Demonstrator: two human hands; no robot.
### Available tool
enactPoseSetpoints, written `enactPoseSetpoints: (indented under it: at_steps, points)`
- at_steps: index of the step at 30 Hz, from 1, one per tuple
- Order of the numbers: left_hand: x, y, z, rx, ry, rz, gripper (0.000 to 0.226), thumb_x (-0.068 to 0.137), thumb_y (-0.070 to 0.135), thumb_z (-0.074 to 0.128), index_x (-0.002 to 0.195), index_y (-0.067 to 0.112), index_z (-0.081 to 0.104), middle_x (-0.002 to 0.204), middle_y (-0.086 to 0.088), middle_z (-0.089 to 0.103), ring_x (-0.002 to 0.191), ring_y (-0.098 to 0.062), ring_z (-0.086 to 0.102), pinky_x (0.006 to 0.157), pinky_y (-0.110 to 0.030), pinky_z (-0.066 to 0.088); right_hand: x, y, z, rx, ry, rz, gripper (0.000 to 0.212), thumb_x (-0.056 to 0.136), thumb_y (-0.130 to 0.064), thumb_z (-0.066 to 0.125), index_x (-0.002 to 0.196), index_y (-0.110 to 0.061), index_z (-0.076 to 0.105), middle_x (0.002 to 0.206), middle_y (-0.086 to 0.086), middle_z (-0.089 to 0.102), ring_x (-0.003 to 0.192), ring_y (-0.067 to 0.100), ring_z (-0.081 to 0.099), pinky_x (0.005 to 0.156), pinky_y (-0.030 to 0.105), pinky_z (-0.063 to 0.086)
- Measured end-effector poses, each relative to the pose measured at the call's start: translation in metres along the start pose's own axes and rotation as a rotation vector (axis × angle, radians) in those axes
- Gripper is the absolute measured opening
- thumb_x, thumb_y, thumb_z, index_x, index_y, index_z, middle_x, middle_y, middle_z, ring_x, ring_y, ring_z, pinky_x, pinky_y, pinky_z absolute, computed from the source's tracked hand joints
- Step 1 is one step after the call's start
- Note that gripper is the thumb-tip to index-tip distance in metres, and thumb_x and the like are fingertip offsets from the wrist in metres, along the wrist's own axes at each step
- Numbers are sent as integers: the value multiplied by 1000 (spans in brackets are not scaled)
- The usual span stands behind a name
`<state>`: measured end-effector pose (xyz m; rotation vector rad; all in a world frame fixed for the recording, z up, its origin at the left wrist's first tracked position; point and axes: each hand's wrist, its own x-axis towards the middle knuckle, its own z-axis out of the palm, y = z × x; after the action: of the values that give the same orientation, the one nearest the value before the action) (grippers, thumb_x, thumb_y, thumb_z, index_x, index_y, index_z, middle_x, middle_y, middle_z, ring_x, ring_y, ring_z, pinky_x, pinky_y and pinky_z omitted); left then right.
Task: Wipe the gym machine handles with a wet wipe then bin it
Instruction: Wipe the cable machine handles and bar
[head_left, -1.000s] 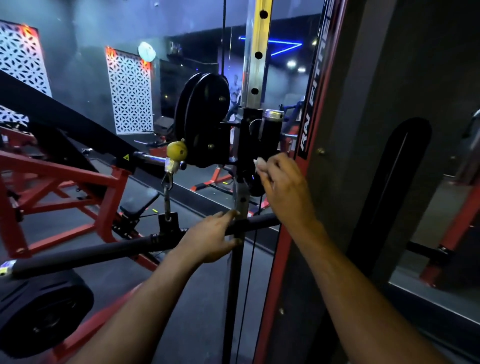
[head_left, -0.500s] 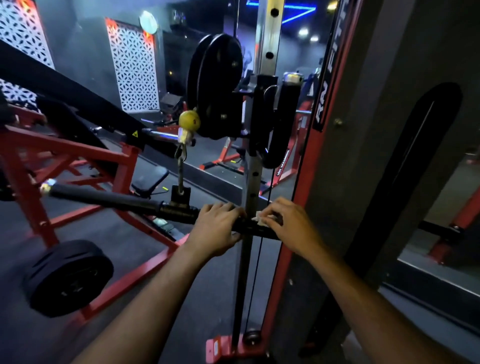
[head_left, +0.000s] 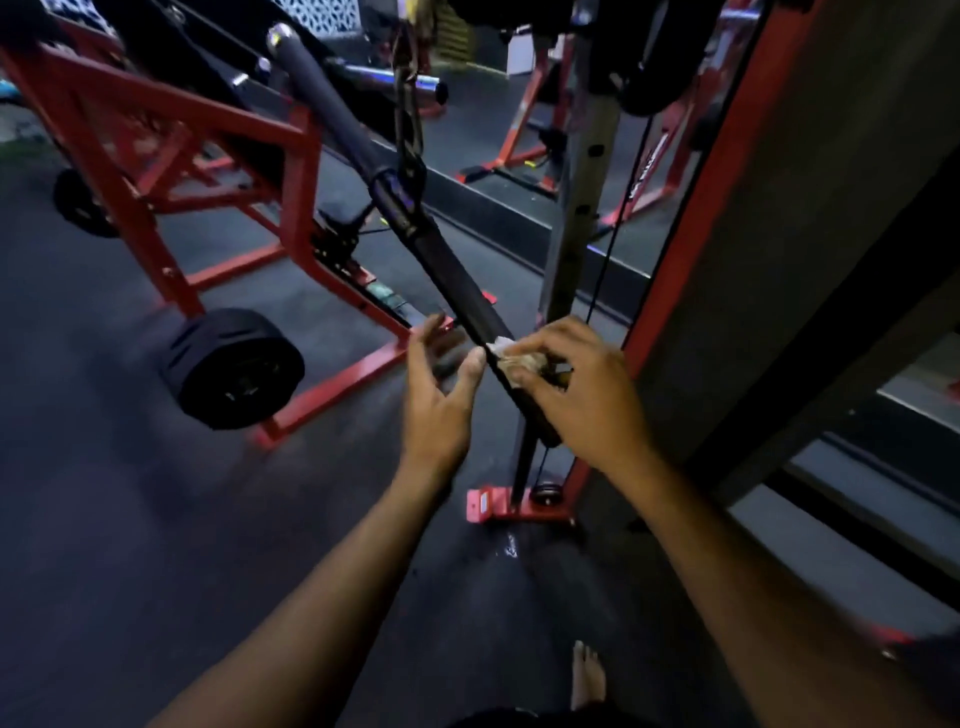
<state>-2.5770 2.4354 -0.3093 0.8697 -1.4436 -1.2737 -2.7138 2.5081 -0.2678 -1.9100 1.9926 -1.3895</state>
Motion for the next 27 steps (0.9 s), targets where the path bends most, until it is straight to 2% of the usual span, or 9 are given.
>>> enactPoseSetpoints:
  at_steps: [2, 4, 7, 8, 11, 15, 18, 21, 27]
  points:
    - [-25, 10, 9, -153, -46, -221, 35, 107, 33, 51, 141, 29, 47, 126, -2, 67, 109, -15, 69, 84, -39, 58, -3, -8, 8, 19, -22, 3, 20, 86, -11, 77, 105, -17, 75, 100, -8, 62, 92, 2, 62, 83, 11, 48]
    - [-39, 12, 11, -211, -44, -277, 28, 107, 43, 46, 133, 34, 53, 120, -5, 71, 107, -22, 70, 82, -43, 60, -5, -14, 14, 72, -60, 5, 20, 88, -12, 75, 107, -19, 74, 104, -8, 66, 98, 3, 65, 87, 22, 55]
    - [-46, 14, 8, -275, 16, -369, 52, 92, 69, 51, 127, 31, 61, 117, -15, 71, 104, -31, 69, 81, -49, 57, -8, -21, 13, 135, -95, 19, 18, 89, -13, 75, 106, -20, 74, 103, -8, 69, 100, 6, 67, 85, 30, 58]
    - [-46, 16, 5, -286, 42, -392, 60, 88, 73, 52, 125, 27, 63, 113, -15, 72, 99, -28, 69, 75, -43, 56, -11, -24, 11, 143, -95, 10, 18, 89, -13, 75, 106, -18, 74, 102, -8, 69, 99, 6, 67, 84, 28, 59]
    - [-40, 21, -1, -349, 53, -407, 51, 96, 64, 49, 111, 19, 68, 91, -6, 70, 82, -19, 65, 60, -29, 47, -20, -33, 2, 183, -22, -20, 16, 87, -12, 75, 103, -14, 74, 99, -9, 69, 96, 5, 67, 81, 20, 56]
    - [-33, 31, -5, -379, 55, -403, 43, 101, 53, 51, 115, 14, 63, 84, -9, 64, 72, -22, 62, 54, -31, 48, -30, -40, -4, 188, 43, -59, 17, 87, -16, 73, 103, -11, 74, 102, -6, 69, 97, 5, 68, 79, 18, 57]
    - [-28, 37, -8, -363, 96, -369, 36, 101, 47, 56, 113, 14, 62, 84, -5, 63, 78, -23, 62, 67, -39, 54, -27, -47, -1, 142, 1, -115, 20, 88, -18, 72, 107, -12, 74, 104, -6, 67, 98, 4, 66, 81, 17, 56]
    - [-24, 38, -10, -369, 53, -356, 33, 102, 46, 56, 110, 15, 64, 87, -3, 64, 79, -18, 62, 72, -36, 52, -22, -54, 1, 83, -72, -134, 26, 91, -25, 67, 116, -16, 71, 111, -7, 62, 104, 5, 62, 86, 19, 55]
    - [-2, 52, -18, -434, -59, -501, 43, 101, 50, 49, 116, 14, 68, 78, -4, 67, 64, -16, 62, 55, -29, 50, -19, -52, -7, 3, -241, -203, 33, 93, -14, 59, 124, -11, 68, 116, -4, 60, 110, 1, 58, 93, 9, 48]
